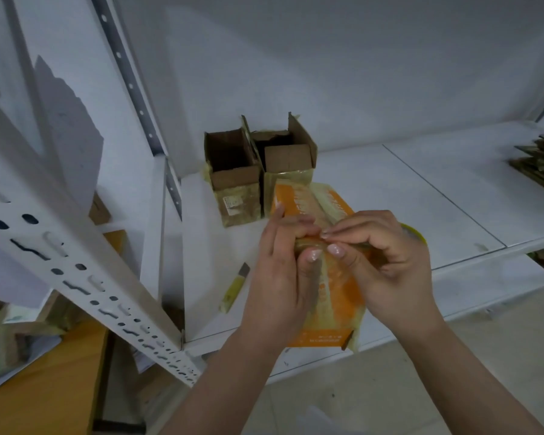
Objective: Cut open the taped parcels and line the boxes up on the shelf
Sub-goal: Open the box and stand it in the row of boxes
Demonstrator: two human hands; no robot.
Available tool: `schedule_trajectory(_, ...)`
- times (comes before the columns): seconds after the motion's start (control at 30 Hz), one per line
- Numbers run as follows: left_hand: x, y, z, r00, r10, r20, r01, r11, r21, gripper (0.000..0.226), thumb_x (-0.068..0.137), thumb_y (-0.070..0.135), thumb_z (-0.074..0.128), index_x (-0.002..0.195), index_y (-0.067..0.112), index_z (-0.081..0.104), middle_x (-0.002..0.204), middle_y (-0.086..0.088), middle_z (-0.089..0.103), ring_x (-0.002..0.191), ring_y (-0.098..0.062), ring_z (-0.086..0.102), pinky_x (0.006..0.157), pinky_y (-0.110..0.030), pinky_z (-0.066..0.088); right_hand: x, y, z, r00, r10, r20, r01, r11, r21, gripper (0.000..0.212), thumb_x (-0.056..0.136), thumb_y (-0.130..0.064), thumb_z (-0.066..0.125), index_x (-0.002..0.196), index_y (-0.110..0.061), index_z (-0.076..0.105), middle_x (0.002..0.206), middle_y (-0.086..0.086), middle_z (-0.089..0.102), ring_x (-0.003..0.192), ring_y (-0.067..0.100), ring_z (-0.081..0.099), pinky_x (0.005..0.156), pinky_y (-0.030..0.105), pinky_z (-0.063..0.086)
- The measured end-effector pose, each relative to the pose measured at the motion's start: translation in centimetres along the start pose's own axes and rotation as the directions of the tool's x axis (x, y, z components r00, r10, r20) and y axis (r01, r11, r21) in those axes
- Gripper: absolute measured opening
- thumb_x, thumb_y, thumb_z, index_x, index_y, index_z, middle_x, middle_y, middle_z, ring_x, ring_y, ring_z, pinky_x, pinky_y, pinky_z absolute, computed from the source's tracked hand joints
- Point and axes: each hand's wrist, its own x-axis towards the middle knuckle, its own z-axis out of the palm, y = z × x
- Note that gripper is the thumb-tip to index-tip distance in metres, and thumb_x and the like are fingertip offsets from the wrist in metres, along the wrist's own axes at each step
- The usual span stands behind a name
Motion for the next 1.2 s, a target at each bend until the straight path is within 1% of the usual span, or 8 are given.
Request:
schedule_trajectory(0.33, 2.3, -1.0, -1.6, 0.970, 0.036, 0.239, -0.039, 0.999, 0.006, 0.034, 0.101, 0.028, 0.039, 0.120, 0.007, 0.058, 0.122, 0.000, 0.060, 0.122, -0.008, 0.051, 0.109, -0.040, 0.039, 0.7, 0.5, -0.4, 0.995, 0.073, -0.063, -0.074, 0.997, -0.013, 0.005, 0.087, -0.026, 0.067, 0.092, -0.026, 0.070, 0.098, -0.010, 0.070, 0.101, 0.019, 0.064, 0.088, 0.046, 0.051)
schedule_trajectory(0.6, 7.1, -1.6, -2.9, 0.990, -0.139, -0.017, 0.139, 0.990, -0.024, 0.030, 0.102, 0.036, 0.033, 0.112, 0.019, 0.056, 0.095, 0.003, 0.062, 0.086, -0.014, 0.063, 0.071, -0.033, 0.055, 0.5, 2.4, -4.3, 0.978, 0.204, 0.053, -0.198, 0.976, -0.087, 0.080, 0.084, -0.071, 0.051, 0.137, -0.011, 0.050, 0.138, 0.004, 0.054, 0.125, 0.019, 0.052, 0.100, 0.042, 0.046)
schedule_trajectory(0.77, 10.2, -1.6, -3.3, 0.959, -0.270, -0.081, 0.258, 0.957, -0.131, 0.025, 0.105, 0.031, 0.038, 0.088, 0.028, 0.057, 0.082, 0.013, 0.061, 0.077, -0.003, 0.060, 0.069, -0.021, 0.050, -1.4, 3.9, -3.3, 0.908, 0.245, 0.339, -0.195, 0.965, -0.175, 0.106, 0.056, -0.069, 0.080, 0.146, -0.041, 0.030, 0.141, -0.018, 0.046, 0.130, 0.002, 0.043, 0.103, 0.018, 0.038)
schedule_trajectory(0.83, 11.3, -1.6, -3.2, 0.913, -0.405, -0.053, 0.389, 0.901, -0.192, 0.028, 0.105, 0.034, 0.040, 0.087, 0.025, 0.059, 0.091, -0.005, 0.065, 0.088, -0.020, 0.065, 0.083, -0.040, 0.056, -2.0, 4.7, -2.6, 0.916, 0.235, 0.324, -0.137, 0.945, -0.297, 0.091, 0.071, -0.048, 0.082, 0.145, -0.029, 0.034, 0.134, -0.017, 0.051, 0.122, 0.004, 0.050, 0.095, 0.011, 0.038)
schedule_trajectory(0.93, 12.1, -1.5, -3.2, 0.829, -0.558, 0.044, 0.546, 0.788, -0.284, 0.030, 0.102, 0.044, 0.043, 0.103, 0.021, 0.063, 0.106, -0.009, 0.069, 0.099, -0.026, 0.068, 0.093, -0.051, 0.054, -2.4, 5.0, -2.1, 0.970, 0.227, 0.084, -0.163, 0.870, -0.465, 0.042, 0.093, -0.040, 0.058, 0.112, -0.003, 0.059, 0.089, -0.007, 0.062, 0.074, 0.023, 0.065, 0.061, 0.008, 0.035)
schedule_trajectory(1.0, 11.8, -1.4, -3.0, 0.820, -0.566, 0.079, 0.552, 0.748, -0.368, 0.043, 0.100, 0.050, 0.042, 0.126, 0.017, 0.054, 0.121, -0.009, 0.064, 0.109, -0.025, 0.065, 0.096, -0.051, 0.052, -2.0, 4.2, -2.2, 0.985, 0.147, -0.087, -0.171, 0.833, -0.526, 0.048, 0.094, -0.044, 0.048, 0.087, 0.001, 0.062, 0.059, -0.003, 0.054, 0.050, 0.018, 0.054, 0.048, 0.019, 0.030)
schedule_trajectory(1.07, 11.0, -1.6, -2.7, 0.826, -0.551, 0.122, 0.544, 0.719, -0.433, 0.059, 0.097, 0.057, 0.040, 0.139, 0.016, 0.045, 0.131, -0.009, 0.060, 0.118, -0.025, 0.060, 0.102, -0.050, 0.048, -1.2, 3.1, -2.5, 0.972, 0.095, -0.214, -0.198, 0.820, -0.537, 0.031, 0.094, -0.029, 0.055, 0.080, -0.001, 0.060, 0.050, -0.006, 0.042, 0.044, 0.018, 0.043, 0.046, 0.020, 0.029)
schedule_trajectory(1.2, 7.9, -2.7, -2.0, 0.811, -0.523, 0.262, 0.581, 0.773, -0.257, 0.070, 0.076, 0.085, 0.038, 0.131, 0.042, 0.052, 0.131, 0.011, 0.059, 0.123, -0.010, 0.055, 0.106, -0.042, 0.043, 0.6, 2.4, -3.5, 0.919, 0.346, -0.186, -0.392, 0.765, -0.511, 0.018, 0.091, -0.020, 0.064, 0.082, -0.004, 0.063, 0.056, 0.008, 0.060, 0.052, 0.026, 0.057, 0.055, 0.038, 0.049)
